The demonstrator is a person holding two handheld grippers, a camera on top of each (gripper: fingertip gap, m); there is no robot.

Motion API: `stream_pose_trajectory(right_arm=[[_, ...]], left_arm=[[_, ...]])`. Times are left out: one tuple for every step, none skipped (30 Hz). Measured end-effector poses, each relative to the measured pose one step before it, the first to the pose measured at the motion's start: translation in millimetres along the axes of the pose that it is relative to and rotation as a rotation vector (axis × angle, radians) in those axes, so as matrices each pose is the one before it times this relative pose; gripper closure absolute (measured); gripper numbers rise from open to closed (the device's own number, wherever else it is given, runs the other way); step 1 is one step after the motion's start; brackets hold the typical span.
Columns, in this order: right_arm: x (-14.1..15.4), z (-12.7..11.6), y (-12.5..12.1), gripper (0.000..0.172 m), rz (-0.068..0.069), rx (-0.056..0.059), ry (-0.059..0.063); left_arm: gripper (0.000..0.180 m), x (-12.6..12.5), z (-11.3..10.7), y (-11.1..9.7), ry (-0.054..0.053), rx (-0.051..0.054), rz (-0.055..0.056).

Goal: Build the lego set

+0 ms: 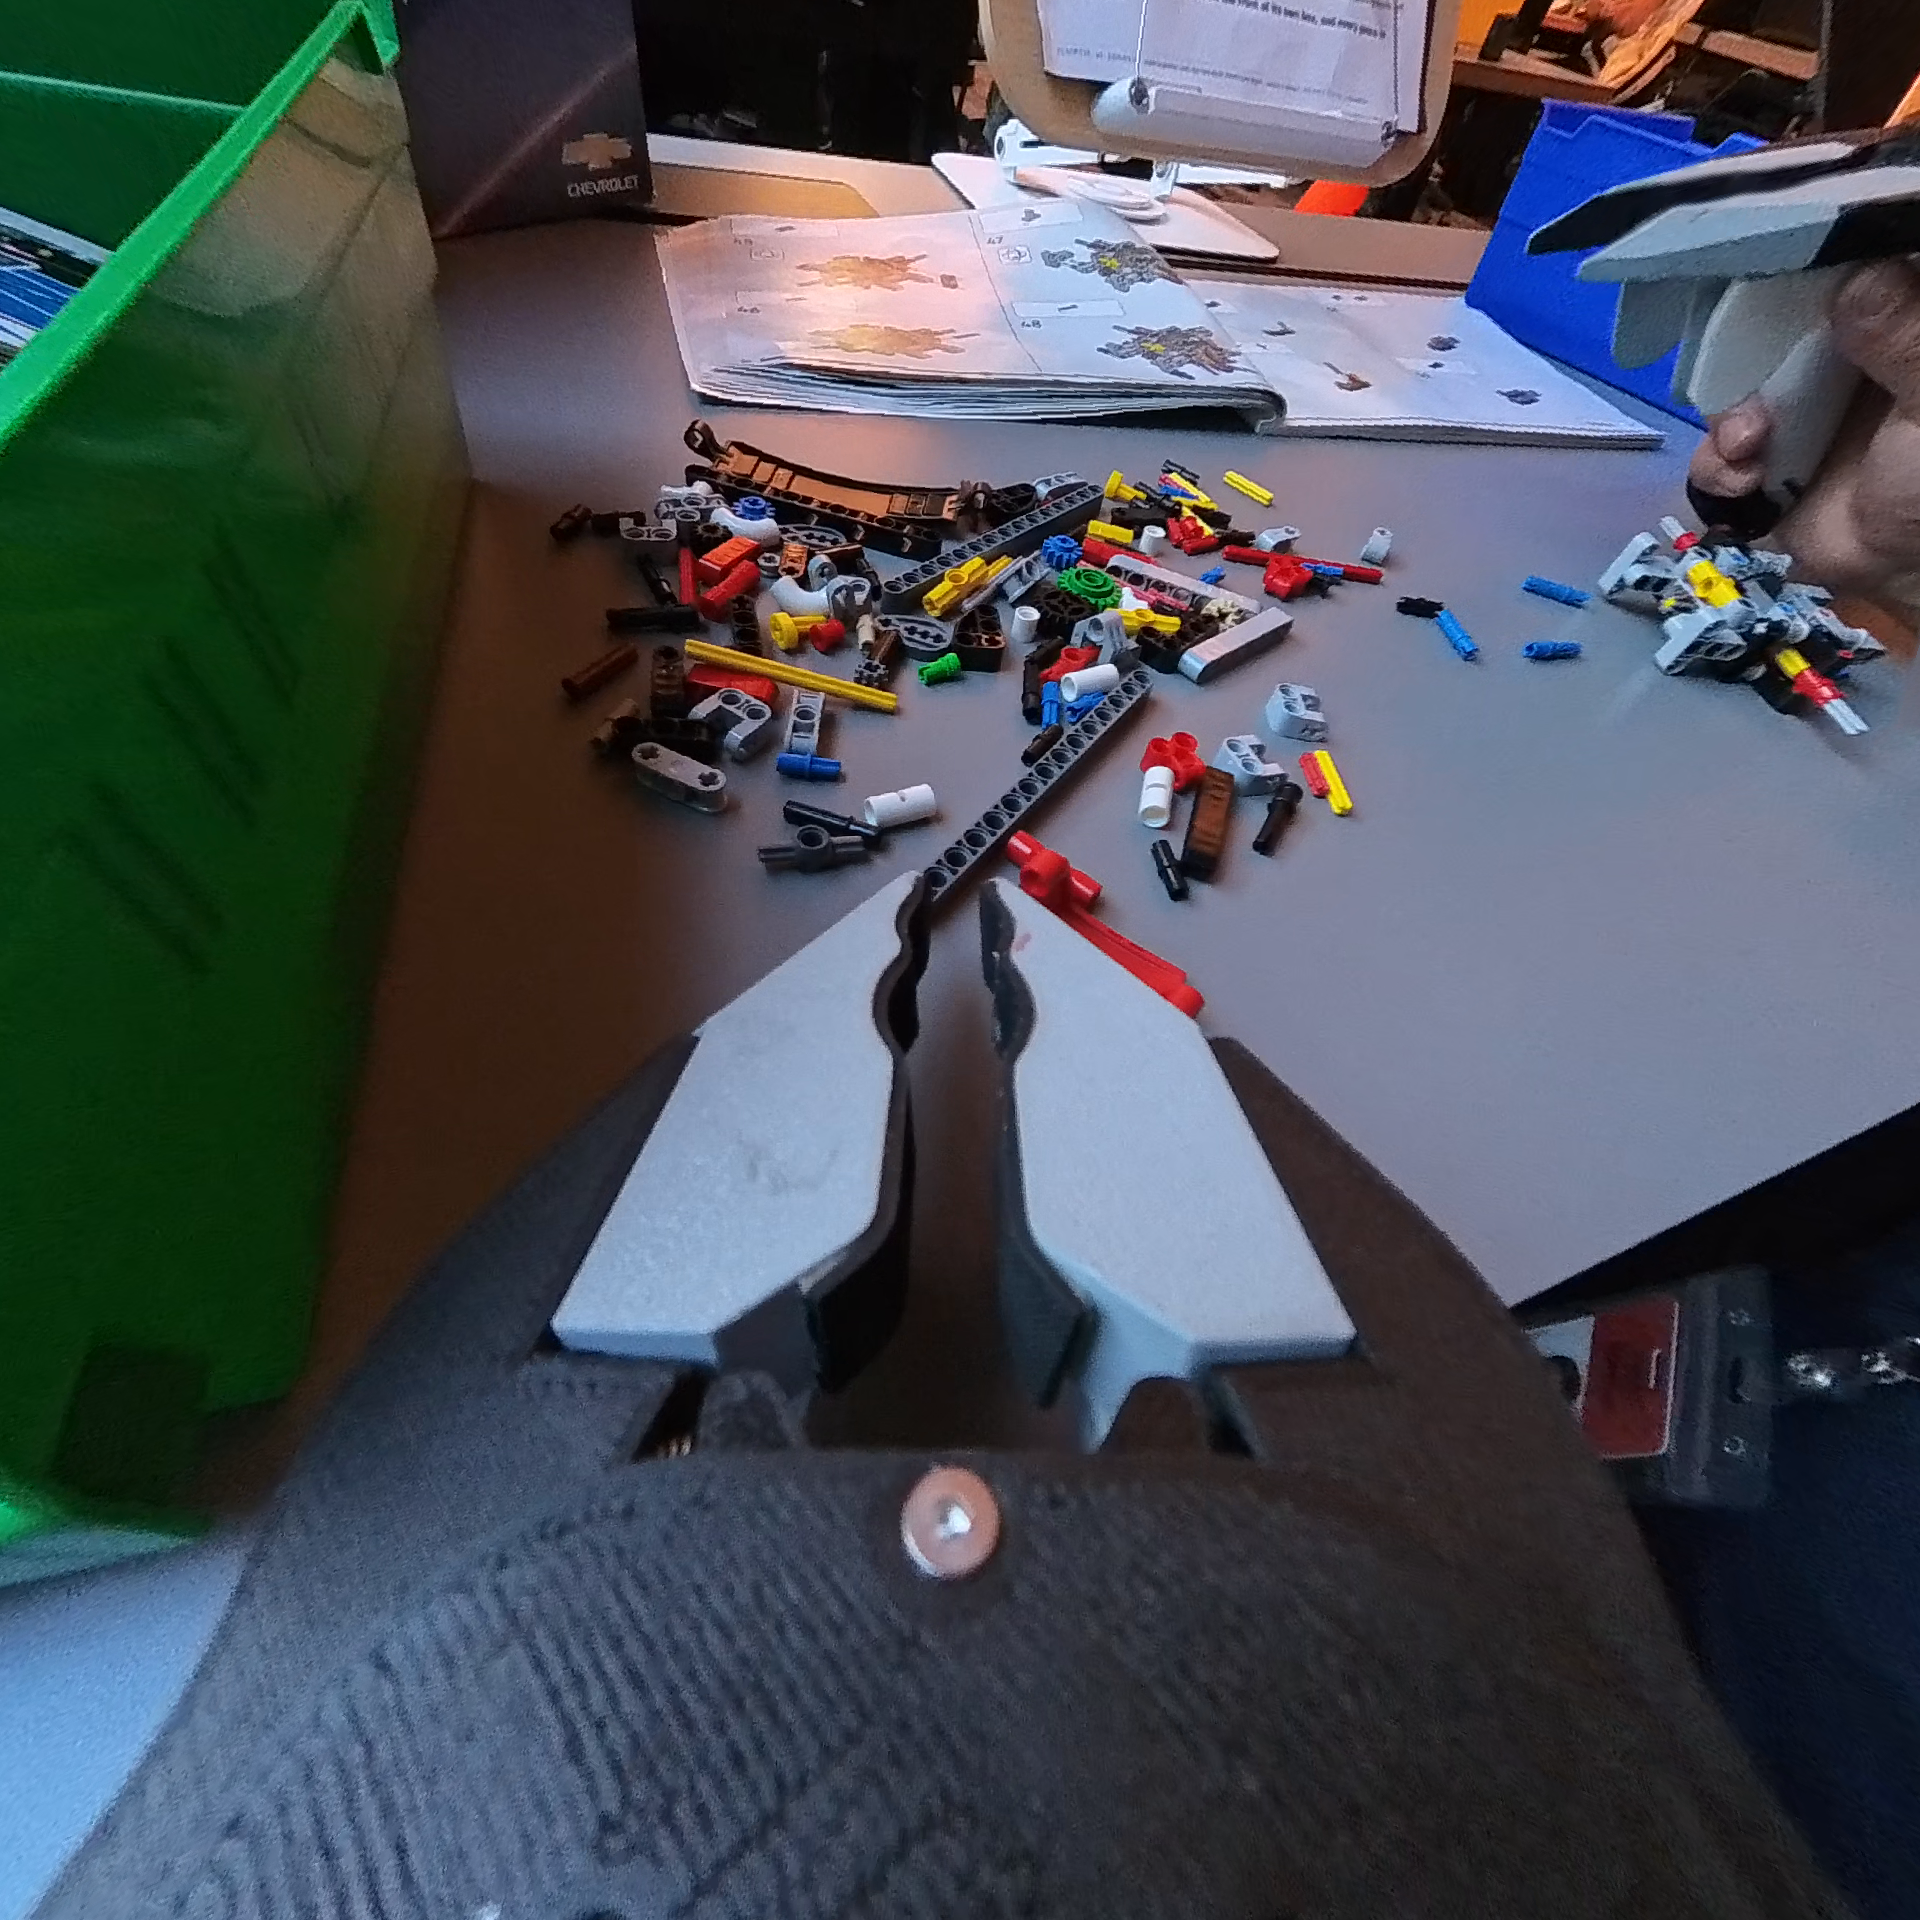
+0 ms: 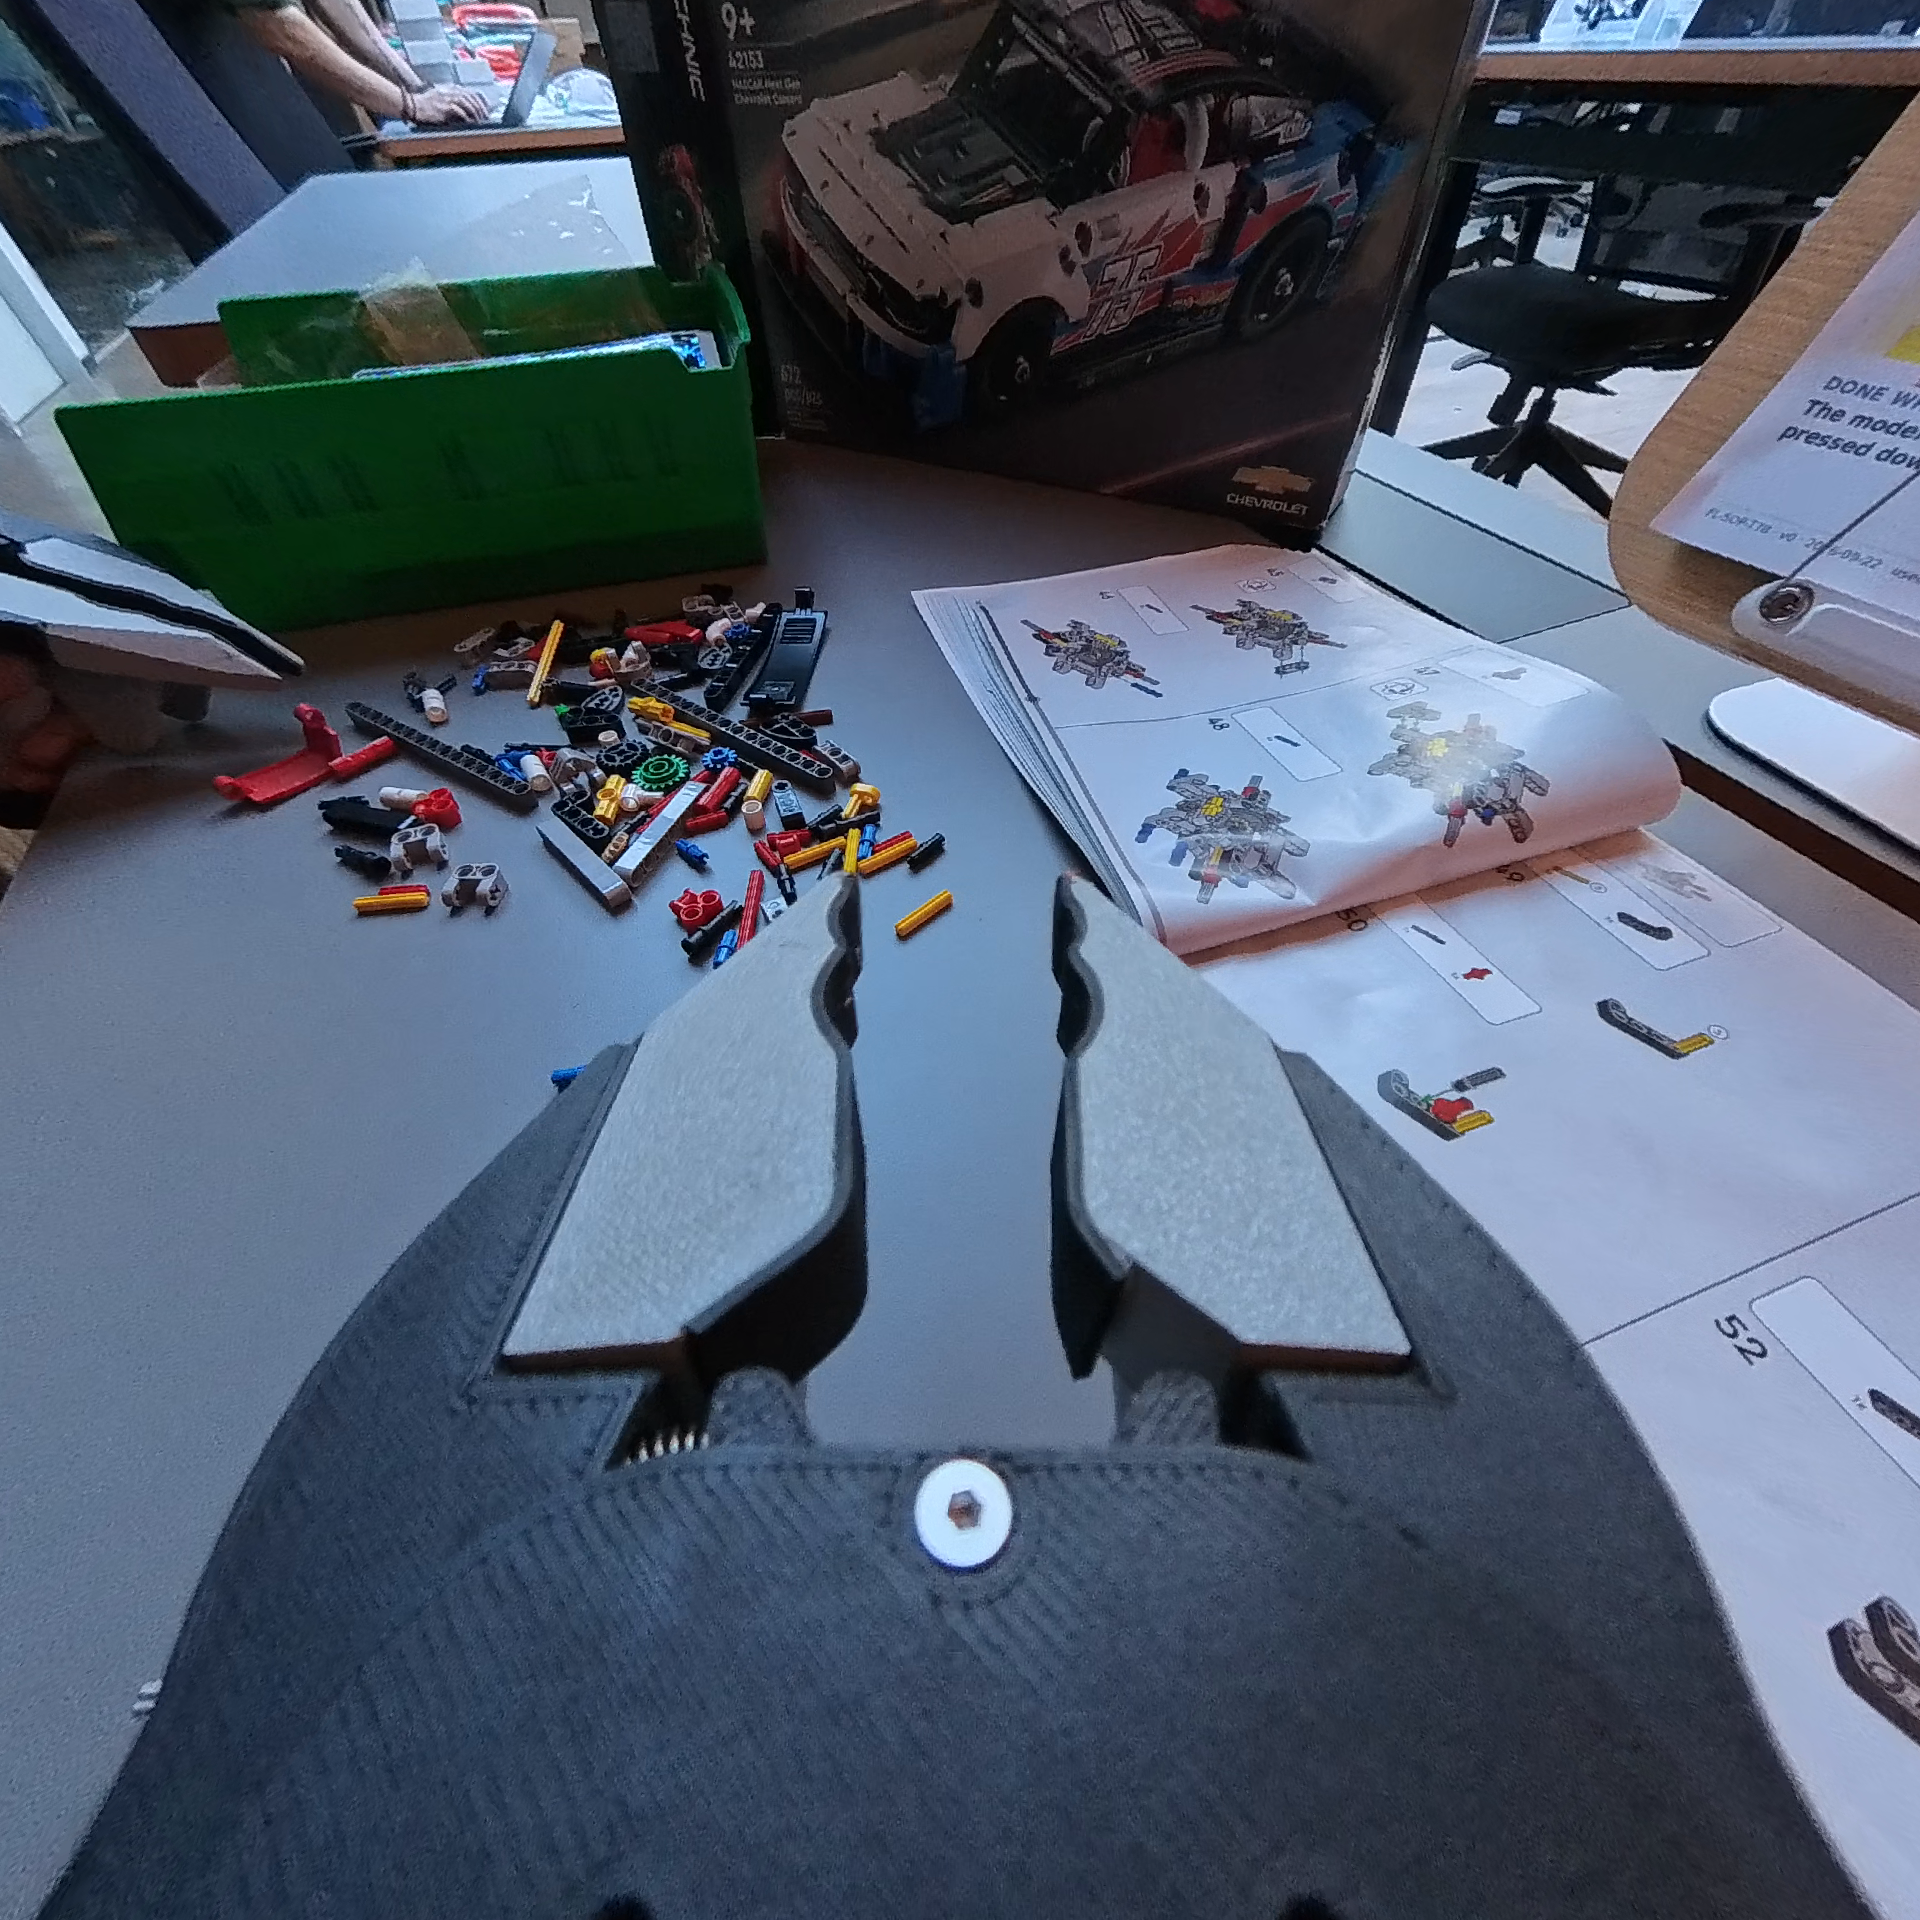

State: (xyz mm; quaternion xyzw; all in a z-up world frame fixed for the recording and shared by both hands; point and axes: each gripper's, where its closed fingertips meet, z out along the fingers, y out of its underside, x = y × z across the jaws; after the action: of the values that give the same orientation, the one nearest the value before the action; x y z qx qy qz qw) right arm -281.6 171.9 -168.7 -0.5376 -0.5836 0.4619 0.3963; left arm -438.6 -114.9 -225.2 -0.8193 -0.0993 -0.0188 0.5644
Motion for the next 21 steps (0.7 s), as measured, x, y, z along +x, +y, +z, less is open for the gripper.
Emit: stream_pose_trajectory(right_arm=[[-0.43,0.65,1.27,0.136,-0.0017,-0.0068,-0.0034],[-0.20,0.84,1.69,0.134,-0.0014,-0.0090,-0.0020],[0.14,0.98,1.83,0.132,0.0000,-0.0108,-0.0005],[0.25,0.80,1.41,0.131,0.0000,-0.0086,0.0005],[0.41,0.49,0.45,0.130,-0.0022,-0.0016,0.0020],[0.88,-0.02,-0.12,0.129,-0.0033,0.0011,0.0047],[1.41,-0.24,0.09,0.128,-0.0022,-0.0002,0.0070],[1.43,-0.35,0.07,0.128,-0.0007,0.0002,0.0051],[1.39,-0.68,0.02,0.128,0.0020,0.0014,0.0036],[1.44,-0.75,-0.03,0.127,0.0039,0.0020,0.0036],[1.58,-0.82,-0.08,0.127,0.0040,0.0025,0.0032],[1.61,-0.78,0.00,0.126,0.0035,0.0017,0.0031],[1.79,-0.85,0.15,0.126,0.0034,-0.0004,0.0043],[1.63,-0.80,-0.18,0.125,0.0030,-0.0012,0.0050],[1.18,-1.02,-1.03,0.124,0.0018,-0.0012,0.0056],[0.02,-1.10,-2.83,0.123,0.0005,0.0022,0.0048],[-2.02,-0.88,-5.66,0.122,0.0002,0.0082,0.0004],[-4.51,0.43,-8.00,0.122,0.0014,0.0110,-0.0071],[-6.43,2.93,-8.88,0.123,0.0051,0.0034,-0.0131],[-8.27,6.32,-7.38,0.123,0.0059,-0.0130,-0.0227],[-9.04,9.83,-5.16,0.124,0.0064,-0.0323,-0.0269]], left_arm=[[0.173,-0.10,-0.03,-0.09,0.0003,0.0005,-0.0024],[0.173,-0.03,0.05,-0.10,0.0003,0.0005,-0.0019],[0.173,-0.10,0.10,0.11,-0.0004,-0.0005,-0.0008],[0.173,-0.01,-0.01,0.16,-0.0001,-0.0014,0.0000],[0.173,0.10,0.02,0.12,-0.0005,-0.0008,0.0006],[0.173,-0.05,0.04,0.07,-0.0008,-0.0006,0.0008],[0.173,0.03,-0.06,0.13,-0.0005,-0.0008,0.0000],[0.173,0.09,0.01,-0.01,0.0000,0.0002,0.0001],[0.173,-0.08,-0.10,0.07,-0.0006,0.0007,-0.0006],[0.173,-0.07,-0.06,-0.03,0.0000,0.0002,-0.0019],[0.173,-0.15,-0.02,0.05,0.0000,0.0001,-0.0026],[0.173,-0.16,-0.10,0.05,-0.0002,0.0004,-0.0029],[0.173,-0.51,-0.09,0.03,-0.0018,0.0002,-0.0039],[0.173,-0.33,-0.08,-0.15,-0.0017,0.0012,-0.0033],[0.173,-0.38,-0.09,-0.13,-0.0033,0.0014,-0.0017],[0.173,-0.41,0.01,-0.18,-0.0031,0.0006,-0.0002],[0.173,-0.34,0.24,-0.02,-0.0028,-0.0006,0.0000],[0.174,-0.39,0.30,-0.16,-0.0028,-0.0006,-0.0003],[0.174,-0.18,0.22,-0.15,-0.0011,-0.0004,-0.0001],[0.174,0.13,0.27,-0.08,0.0011,-0.0003,-0.0004],[0.174,0.04,0.14,-0.13,0.0008,0.0004,-0.0015]])
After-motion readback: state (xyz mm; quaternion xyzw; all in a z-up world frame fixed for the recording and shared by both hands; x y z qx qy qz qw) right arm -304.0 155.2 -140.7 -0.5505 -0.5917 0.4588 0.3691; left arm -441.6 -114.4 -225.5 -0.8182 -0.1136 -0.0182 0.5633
